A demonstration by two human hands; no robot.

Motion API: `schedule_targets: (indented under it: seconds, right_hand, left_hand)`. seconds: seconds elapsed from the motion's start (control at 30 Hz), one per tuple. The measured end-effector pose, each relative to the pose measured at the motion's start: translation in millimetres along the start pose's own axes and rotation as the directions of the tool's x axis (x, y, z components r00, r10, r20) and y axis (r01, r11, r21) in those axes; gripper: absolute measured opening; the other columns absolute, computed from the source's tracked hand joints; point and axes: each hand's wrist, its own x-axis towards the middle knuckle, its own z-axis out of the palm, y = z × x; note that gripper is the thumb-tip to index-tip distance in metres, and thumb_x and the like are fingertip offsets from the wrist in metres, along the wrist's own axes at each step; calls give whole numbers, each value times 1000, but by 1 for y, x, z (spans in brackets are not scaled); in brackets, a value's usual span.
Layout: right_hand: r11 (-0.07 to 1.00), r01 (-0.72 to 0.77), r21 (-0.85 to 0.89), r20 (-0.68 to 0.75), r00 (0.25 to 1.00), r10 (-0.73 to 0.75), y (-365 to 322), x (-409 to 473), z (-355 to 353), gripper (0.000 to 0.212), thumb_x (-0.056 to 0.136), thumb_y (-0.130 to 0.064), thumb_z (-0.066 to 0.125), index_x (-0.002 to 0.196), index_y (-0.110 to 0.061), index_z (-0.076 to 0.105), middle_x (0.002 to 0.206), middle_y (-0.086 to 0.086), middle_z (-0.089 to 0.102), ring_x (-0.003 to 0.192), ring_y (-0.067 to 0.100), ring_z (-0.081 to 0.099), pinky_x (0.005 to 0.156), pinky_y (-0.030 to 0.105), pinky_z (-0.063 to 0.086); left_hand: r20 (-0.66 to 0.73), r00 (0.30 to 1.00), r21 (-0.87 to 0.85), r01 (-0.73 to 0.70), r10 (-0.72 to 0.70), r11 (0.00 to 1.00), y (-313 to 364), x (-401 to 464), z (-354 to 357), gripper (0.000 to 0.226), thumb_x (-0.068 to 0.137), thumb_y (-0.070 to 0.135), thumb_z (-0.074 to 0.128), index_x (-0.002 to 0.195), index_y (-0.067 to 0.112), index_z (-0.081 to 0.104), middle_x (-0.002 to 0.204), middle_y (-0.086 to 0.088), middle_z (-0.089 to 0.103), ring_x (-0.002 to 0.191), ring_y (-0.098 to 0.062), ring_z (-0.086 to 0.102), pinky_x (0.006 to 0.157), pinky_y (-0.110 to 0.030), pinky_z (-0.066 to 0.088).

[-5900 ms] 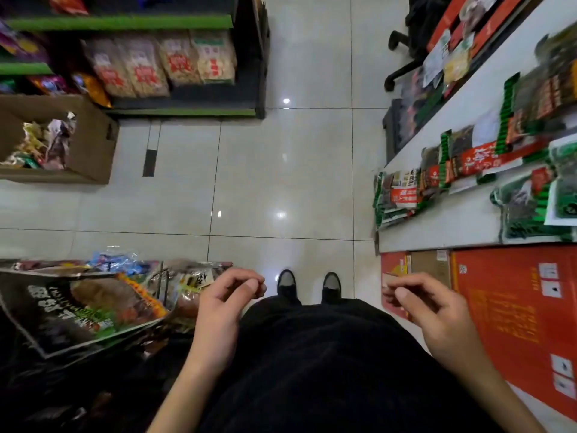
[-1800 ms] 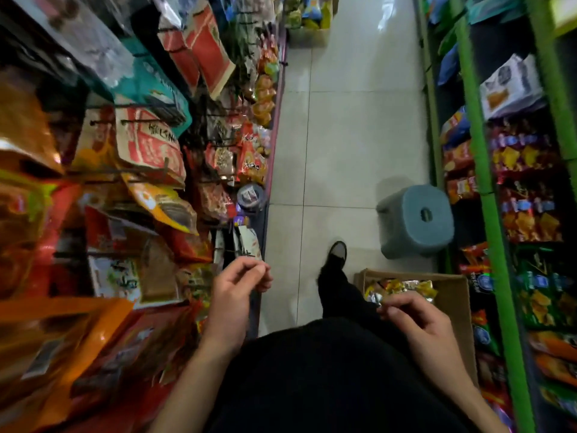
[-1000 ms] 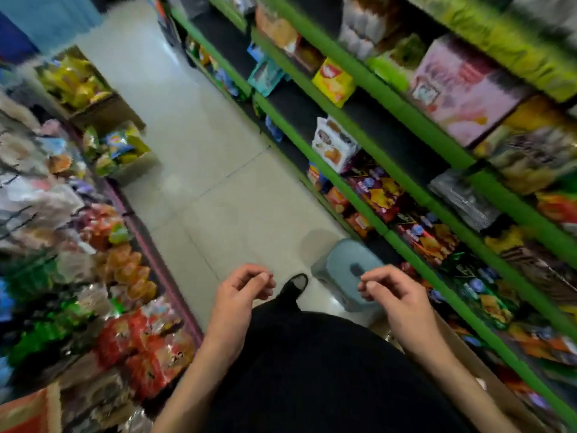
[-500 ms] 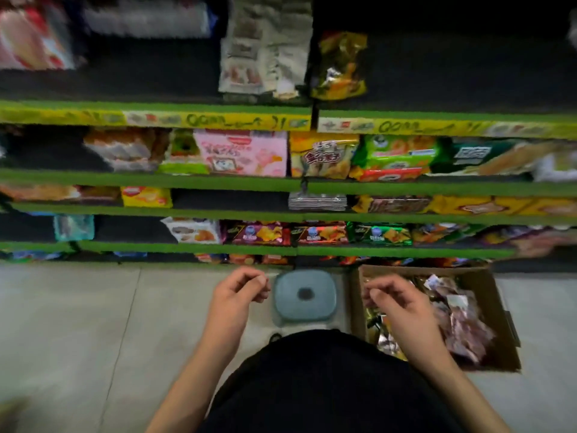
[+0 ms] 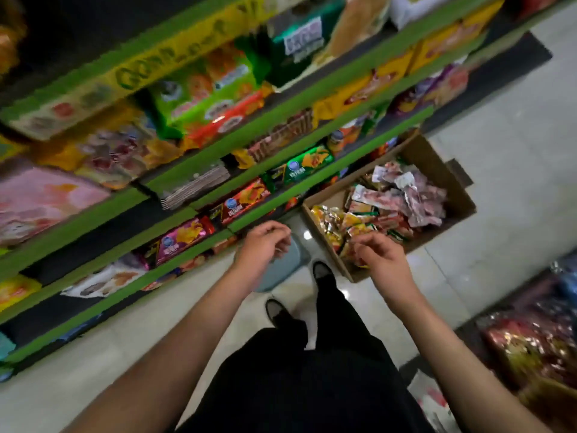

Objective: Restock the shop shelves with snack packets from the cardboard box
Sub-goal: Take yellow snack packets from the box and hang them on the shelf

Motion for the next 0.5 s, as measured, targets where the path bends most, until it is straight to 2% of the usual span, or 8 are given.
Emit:
schedule_targets:
  seconds: [0.1, 0.17, 0.27, 0.37, 0.5]
  right_hand:
    - [988, -156, 9, -113, 981, 156, 64, 37, -26, 30, 90, 10, 56, 74, -14, 64, 61, -8, 61, 53, -5, 53, 57, 10, 43]
    - [971, -238, 20, -172, 956, 238, 112, 65, -43, 26, 89, 6, 58, 72, -12, 63, 60, -4, 59, 51, -1, 52, 56, 16, 43]
    - [934, -344, 92, -235, 904, 356, 188, 110, -63, 18, 90, -3, 60, 74, -12, 63, 55, -11, 59, 51, 4, 51, 59, 26, 41]
    - [900, -417, 129, -271, 858, 437, 262, 159, -81, 15, 90, -10, 61, 76, -14, 65, 53, -12, 58, 51, 5, 50, 58, 27, 40]
    - [853, -497, 161, -264, 811, 522, 348, 219, -101, 16, 89, -14, 62, 74, -16, 66, 54, -7, 62, 47, 7, 56, 47, 20, 45]
  left_hand:
    - [67, 989, 131, 121, -130, 984, -26, 67, 49, 20, 95, 5, 56, 77, 14, 60, 62, -1, 61, 55, -15, 53, 53, -24, 37]
    - [103, 975, 224, 169, -196, 960, -49, 114, 80, 16, 95, 6, 55, 82, 13, 58, 65, -3, 60, 53, -13, 52, 53, -22, 37]
    - [138, 954, 338, 209, -268, 918, -93, 186, 125, 8, 97, 8, 53, 91, 13, 55, 70, -5, 57, 55, -12, 51, 54, -22, 39]
    - [161, 931, 430, 234, -328, 872, -146, 261, 167, 6, 99, 11, 50, 95, 14, 53, 74, -5, 55, 60, -14, 51, 56, -24, 42]
    - [159, 911, 529, 246, -379, 812, -220, 350, 216, 5, 97, 8, 50, 97, 12, 53, 83, -10, 54, 65, -16, 52, 52, -22, 50]
